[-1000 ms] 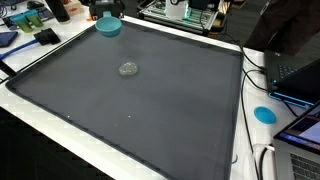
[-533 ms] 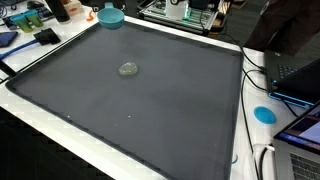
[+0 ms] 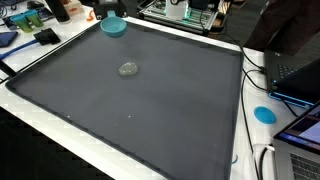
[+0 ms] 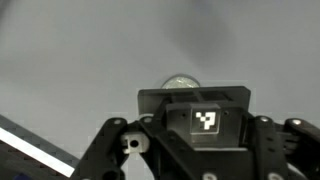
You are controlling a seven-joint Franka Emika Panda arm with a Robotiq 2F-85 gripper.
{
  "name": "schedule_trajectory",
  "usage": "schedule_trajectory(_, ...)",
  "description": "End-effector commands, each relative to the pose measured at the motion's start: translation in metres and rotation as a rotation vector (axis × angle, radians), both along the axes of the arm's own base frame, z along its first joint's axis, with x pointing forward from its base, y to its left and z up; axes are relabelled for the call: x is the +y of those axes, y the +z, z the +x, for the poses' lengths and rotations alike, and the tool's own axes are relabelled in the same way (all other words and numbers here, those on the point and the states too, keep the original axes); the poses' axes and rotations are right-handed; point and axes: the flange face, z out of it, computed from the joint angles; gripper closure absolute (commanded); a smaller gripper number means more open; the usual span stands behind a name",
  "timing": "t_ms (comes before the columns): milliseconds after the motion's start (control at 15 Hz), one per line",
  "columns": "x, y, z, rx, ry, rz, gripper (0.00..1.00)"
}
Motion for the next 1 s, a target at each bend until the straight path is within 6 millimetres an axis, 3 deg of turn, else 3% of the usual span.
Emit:
schedule_trajectory(0, -0.001, -0.038, 0.004, 0.085, 0.049, -0.019, 0.69)
schedule_trajectory(533, 0.004, -0.101, 0.001, 0.216, 0.113, -0.114, 0.69)
schedule_trajectory(933, 0.009, -0.128, 0.007, 0.241, 0.106, -0.129, 0.69)
